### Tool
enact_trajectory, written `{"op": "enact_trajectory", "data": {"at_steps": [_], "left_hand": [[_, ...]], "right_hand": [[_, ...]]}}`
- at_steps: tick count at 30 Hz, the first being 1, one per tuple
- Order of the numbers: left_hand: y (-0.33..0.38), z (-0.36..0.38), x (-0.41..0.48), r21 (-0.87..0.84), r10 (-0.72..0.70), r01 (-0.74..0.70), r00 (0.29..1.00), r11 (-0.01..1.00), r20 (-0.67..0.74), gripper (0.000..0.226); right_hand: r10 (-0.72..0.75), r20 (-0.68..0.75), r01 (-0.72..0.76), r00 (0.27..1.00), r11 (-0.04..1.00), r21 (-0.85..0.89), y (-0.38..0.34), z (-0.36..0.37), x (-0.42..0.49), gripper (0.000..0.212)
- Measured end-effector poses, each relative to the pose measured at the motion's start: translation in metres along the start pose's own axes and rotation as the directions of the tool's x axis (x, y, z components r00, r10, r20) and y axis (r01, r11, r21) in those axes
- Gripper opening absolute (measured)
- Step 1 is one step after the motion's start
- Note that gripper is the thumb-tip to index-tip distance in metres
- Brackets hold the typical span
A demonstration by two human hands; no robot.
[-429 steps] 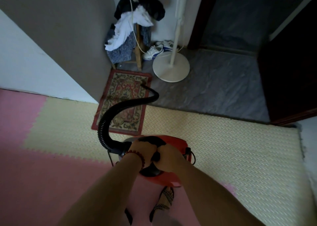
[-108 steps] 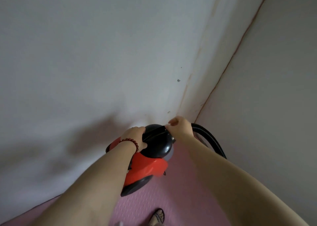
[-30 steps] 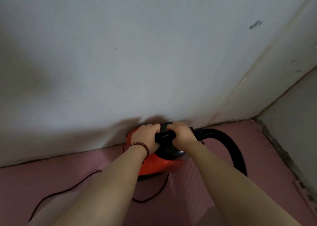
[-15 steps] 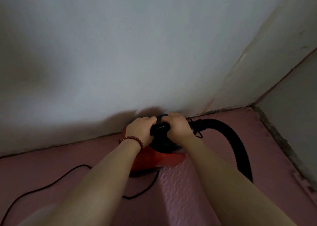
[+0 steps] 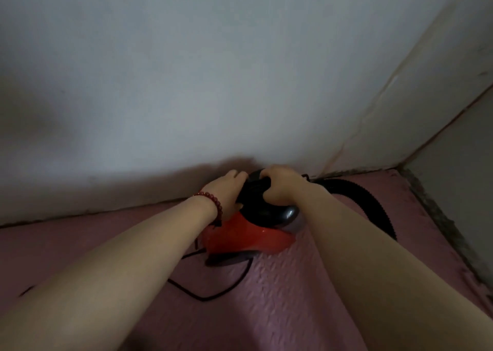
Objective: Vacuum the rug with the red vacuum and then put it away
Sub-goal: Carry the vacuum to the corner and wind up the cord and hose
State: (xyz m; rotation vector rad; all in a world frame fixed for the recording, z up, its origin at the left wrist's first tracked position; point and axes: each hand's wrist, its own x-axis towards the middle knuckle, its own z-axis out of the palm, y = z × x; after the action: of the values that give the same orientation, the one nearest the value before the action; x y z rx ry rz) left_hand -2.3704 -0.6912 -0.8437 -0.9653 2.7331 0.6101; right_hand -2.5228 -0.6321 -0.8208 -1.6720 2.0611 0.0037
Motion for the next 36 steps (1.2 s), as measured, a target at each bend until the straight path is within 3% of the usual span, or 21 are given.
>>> {"op": "enact_trajectory", "data": {"at_steps": [4, 8, 10, 13, 17, 21, 23, 27, 30, 36], "left_hand": [[-0.01, -0.02, -0.019, 0.065, -0.009, 0.014, 0.996, 0.998, -0.084, 0.032], [-0.003, -0.04, -0.032, -0.176, -0.107, 0.064, 0.964, 0.982, -0.245, 0.009], [0.002, -0.045, -0.045, -0.275, -0.132, 0.056, 0.955, 0.96, -0.267, 0.01], [0.005, -0.054, -0.06, -0.324, -0.144, 0.059, 0.959, 0.944, -0.246, 0.008], [0.012, -0.07, -0.066, -0.326, -0.176, 0.079, 0.944, 0.942, -0.278, 0.008], [0.011, -0.056, -0.051, -0.332, -0.253, 0.159, 0.931, 0.93, -0.263, 0.009], [0.007, -0.049, -0.036, -0.31, -0.269, 0.185, 0.93, 0.932, -0.252, 0.01], [0.007, -0.047, -0.004, -0.168, -0.134, 0.106, 0.977, 0.98, -0.165, 0.023], [0.014, -0.044, 0.012, -0.028, -0.085, 0.083, 0.994, 0.996, -0.07, 0.016], [0.026, -0.047, 0.018, -0.151, -0.172, 0.149, 0.972, 0.977, -0.158, 0.031]], "right_hand": [[0.008, -0.001, -0.007, 1.0, 0.98, 0.2, -0.018, -0.014, -0.008, 0.029], [-0.037, -0.082, 0.052, 0.996, 0.98, 0.19, -0.025, -0.003, -0.01, 0.018], [-0.04, -0.133, 0.08, 0.99, 0.947, 0.311, -0.028, -0.002, -0.011, 0.011], [-0.03, -0.194, 0.111, 0.981, 0.899, 0.423, -0.033, -0.01, -0.014, 0.026], [-0.066, -0.243, 0.162, 0.968, 0.903, 0.399, -0.037, -0.022, -0.02, 0.031], [-0.062, -0.254, 0.137, 0.965, 0.947, 0.292, -0.02, -0.033, -0.018, 0.008], [0.027, -0.289, 0.055, 0.957, 0.961, 0.271, -0.005, -0.034, -0.013, 0.023], [0.097, -0.295, -0.048, 0.951, 0.985, 0.168, 0.013, -0.031, 0.0, 0.023], [0.113, -0.279, -0.059, 0.954, 0.979, 0.196, 0.011, -0.032, 0.006, 0.018], [0.027, -0.301, 0.033, 0.953, 0.981, 0.192, -0.014, -0.033, 0.006, 0.019]]}}
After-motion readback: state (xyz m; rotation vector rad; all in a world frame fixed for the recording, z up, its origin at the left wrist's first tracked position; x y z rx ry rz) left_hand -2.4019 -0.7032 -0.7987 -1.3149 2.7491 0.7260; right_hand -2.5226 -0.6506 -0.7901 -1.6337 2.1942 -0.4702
